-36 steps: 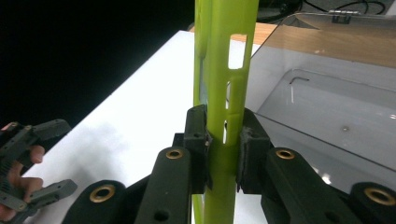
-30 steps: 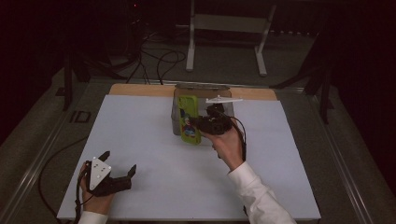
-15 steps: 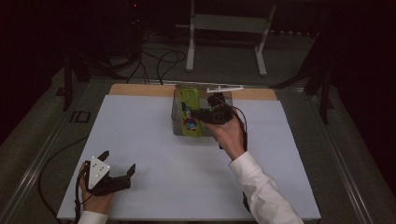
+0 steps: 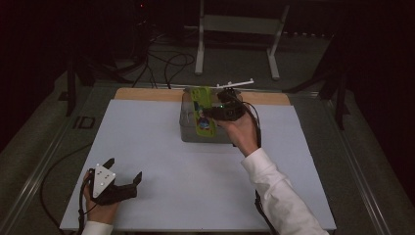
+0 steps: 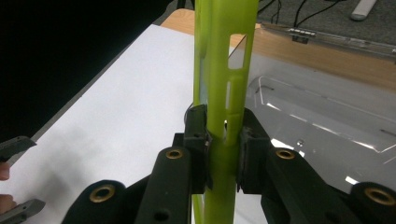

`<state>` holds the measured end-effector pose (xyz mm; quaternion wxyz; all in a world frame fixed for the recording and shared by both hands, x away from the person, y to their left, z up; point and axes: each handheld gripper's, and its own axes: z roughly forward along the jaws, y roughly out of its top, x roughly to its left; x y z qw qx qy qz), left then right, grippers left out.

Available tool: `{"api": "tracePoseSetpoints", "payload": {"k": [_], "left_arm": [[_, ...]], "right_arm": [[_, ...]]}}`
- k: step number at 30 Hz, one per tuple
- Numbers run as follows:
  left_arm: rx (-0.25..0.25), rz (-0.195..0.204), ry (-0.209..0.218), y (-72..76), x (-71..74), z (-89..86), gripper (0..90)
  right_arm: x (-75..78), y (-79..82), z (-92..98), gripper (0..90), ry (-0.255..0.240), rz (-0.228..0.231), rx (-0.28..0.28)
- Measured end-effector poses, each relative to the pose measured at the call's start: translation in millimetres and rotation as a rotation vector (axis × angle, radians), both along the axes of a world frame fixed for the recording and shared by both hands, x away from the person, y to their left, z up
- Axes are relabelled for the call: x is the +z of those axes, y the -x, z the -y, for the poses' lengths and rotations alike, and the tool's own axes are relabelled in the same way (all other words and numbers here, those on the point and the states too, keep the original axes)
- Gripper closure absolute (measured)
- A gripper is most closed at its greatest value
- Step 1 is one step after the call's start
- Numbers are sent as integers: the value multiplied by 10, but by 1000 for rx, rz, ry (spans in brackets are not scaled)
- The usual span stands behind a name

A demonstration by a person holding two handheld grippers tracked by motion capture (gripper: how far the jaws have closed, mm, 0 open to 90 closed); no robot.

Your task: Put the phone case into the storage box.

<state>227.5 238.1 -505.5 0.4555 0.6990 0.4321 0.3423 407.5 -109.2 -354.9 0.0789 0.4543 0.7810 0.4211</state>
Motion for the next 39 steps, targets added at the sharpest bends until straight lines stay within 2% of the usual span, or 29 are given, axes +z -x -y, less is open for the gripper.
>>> {"api": "tracePoseSetpoints", "payload": {"k": [3,9,21,30,39], "left_arm": [[0,-2,1,-3,-3,4,0],[0,-3,-1,-3,-4,7,0],[1,-5,-3,-2,-3,6,0],[2,-3,0,-2,-2,3,0],[2,-4,0,-2,-1,1,0]], "right_arm": [[23,-48,17,777,-3,-6,-6],[40,-137,31,777,27,-17,-22],[77,-291,48,777,49,-34,-58],[68,-428,103,778,78,-52,-111],[88,-502,150,777,72,-71,-142]]}}
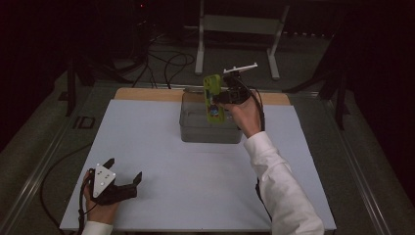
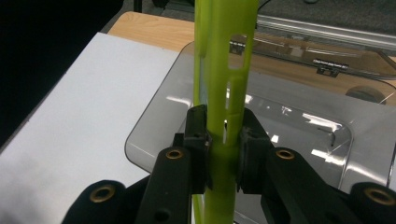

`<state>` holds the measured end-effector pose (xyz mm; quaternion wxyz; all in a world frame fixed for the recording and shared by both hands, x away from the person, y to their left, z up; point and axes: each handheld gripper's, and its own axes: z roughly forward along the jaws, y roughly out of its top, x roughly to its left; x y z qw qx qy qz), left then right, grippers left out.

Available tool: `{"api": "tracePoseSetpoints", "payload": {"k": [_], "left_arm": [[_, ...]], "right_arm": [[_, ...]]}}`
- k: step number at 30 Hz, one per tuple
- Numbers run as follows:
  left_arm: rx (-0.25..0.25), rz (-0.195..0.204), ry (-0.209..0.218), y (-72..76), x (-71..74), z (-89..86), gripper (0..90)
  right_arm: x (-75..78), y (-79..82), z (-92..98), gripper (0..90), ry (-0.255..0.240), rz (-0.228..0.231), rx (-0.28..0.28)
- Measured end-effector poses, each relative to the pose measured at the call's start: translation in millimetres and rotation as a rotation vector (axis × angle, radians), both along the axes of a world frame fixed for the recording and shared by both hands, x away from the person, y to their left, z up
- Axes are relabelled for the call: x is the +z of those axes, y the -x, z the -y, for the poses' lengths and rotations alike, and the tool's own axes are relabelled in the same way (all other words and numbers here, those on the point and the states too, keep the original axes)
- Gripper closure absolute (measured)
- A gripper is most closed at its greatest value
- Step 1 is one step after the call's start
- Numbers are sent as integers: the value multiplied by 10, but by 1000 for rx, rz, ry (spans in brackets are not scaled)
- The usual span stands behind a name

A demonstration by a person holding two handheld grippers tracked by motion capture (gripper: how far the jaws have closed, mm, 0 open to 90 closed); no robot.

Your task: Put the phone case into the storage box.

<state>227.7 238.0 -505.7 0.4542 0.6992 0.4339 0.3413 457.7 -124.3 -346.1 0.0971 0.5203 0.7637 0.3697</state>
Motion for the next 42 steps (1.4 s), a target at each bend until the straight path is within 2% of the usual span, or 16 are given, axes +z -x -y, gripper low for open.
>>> {"api": "tracePoseSetpoints", "payload": {"k": [9,28,42], "left_arm": [[0,0,0,0,1,-3,0],[0,-2,4,-2,-1,-4,0],[2,1,4,0,2,-9,0]], "right_arm": [[-12,-96,54,777,-9,-35,-33],[-23,-261,180,777,-34,-77,-90],[-105,-356,245,777,-22,-97,-126]]}}
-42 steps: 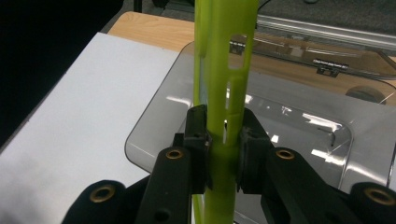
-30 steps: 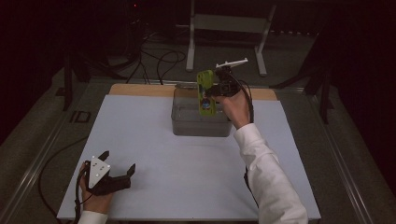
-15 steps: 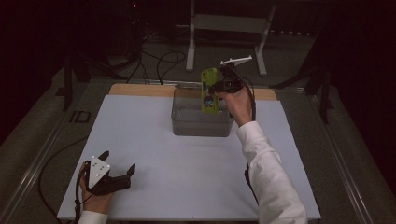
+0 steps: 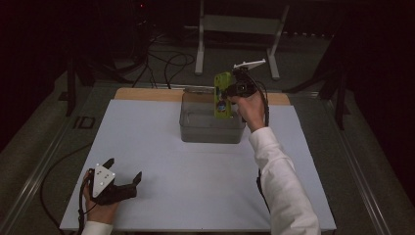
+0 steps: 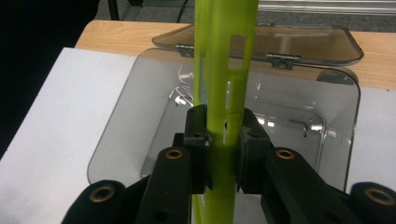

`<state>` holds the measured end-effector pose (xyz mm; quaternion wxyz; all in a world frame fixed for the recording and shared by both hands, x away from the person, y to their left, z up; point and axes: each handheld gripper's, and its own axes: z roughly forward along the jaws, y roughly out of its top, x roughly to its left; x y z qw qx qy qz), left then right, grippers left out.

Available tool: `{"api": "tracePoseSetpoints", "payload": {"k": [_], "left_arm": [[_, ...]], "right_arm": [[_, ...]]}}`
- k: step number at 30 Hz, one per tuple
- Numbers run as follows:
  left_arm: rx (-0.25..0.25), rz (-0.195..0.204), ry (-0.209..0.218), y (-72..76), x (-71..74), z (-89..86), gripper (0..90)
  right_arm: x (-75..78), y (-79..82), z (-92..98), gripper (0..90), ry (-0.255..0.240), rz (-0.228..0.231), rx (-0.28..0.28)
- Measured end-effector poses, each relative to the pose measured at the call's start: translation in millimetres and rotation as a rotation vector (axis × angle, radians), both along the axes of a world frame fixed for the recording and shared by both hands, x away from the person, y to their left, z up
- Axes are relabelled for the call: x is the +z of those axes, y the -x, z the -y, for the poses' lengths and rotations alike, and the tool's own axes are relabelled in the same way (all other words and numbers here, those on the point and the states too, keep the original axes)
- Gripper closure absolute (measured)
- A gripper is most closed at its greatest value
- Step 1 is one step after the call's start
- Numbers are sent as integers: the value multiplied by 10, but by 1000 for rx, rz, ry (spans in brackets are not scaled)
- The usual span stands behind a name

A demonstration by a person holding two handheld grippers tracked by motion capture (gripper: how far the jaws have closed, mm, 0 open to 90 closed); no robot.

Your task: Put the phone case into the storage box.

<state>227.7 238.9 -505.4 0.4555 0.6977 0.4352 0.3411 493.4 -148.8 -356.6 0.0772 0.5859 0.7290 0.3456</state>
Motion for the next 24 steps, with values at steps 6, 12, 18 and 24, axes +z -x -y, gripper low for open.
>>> {"api": "tracePoseSetpoints", "payload": {"k": [6,12,18,24], "left_arm": [[1,0,2,3,3,-3,0],[2,-1,2,4,5,-6,0],[4,3,2,7,7,-7,0],[5,4,1,8,10,-13,0]], "right_arm": [[-41,-37,17,777,13,-17,-5],[-84,-70,40,777,20,-34,-20],[-108,-79,57,777,30,-44,-29],[-137,-72,80,777,50,-61,-41]]}}
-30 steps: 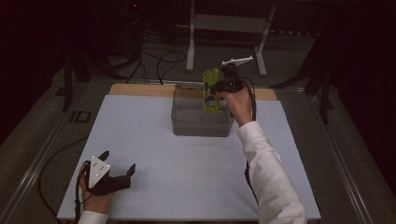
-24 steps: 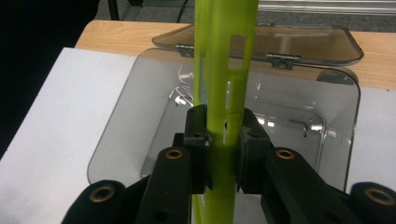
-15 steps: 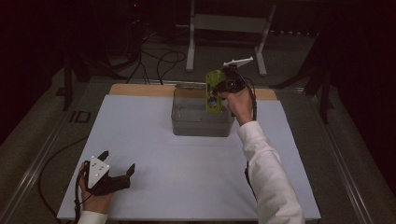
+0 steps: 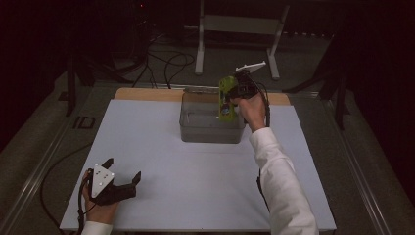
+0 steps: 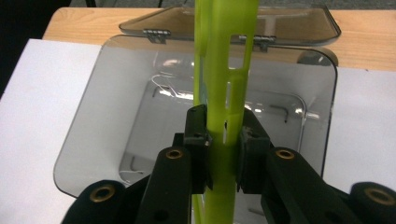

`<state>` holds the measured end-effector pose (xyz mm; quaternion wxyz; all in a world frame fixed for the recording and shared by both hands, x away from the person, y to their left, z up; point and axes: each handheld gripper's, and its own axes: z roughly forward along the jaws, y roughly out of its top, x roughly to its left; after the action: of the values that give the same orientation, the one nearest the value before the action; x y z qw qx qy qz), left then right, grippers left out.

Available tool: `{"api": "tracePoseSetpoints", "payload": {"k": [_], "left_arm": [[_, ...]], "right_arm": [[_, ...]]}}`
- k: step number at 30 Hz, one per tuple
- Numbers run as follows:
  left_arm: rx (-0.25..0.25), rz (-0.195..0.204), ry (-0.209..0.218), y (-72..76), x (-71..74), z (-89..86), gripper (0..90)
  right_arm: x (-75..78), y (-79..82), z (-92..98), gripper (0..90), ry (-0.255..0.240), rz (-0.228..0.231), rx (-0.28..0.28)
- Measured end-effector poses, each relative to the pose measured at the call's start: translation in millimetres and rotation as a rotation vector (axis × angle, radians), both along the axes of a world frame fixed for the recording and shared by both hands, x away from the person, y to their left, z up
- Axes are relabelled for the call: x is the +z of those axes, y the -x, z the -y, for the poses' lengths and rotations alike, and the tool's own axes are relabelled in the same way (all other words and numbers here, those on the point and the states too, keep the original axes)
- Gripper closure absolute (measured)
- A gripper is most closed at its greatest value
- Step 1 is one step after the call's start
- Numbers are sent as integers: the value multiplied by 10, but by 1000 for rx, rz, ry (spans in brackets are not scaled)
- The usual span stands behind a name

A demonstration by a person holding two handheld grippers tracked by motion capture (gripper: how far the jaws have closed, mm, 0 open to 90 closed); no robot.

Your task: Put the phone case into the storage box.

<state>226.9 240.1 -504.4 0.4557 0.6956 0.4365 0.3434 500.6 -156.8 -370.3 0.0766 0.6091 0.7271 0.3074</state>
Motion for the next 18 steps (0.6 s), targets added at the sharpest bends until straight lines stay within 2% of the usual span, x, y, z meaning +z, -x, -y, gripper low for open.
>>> {"api": "tracePoseSetpoints", "payload": {"k": [18], "left_arm": [[1,1,1,0,-3,6,0]], "right_arm": [[-147,1,103,776,16,-45,-22]]}}
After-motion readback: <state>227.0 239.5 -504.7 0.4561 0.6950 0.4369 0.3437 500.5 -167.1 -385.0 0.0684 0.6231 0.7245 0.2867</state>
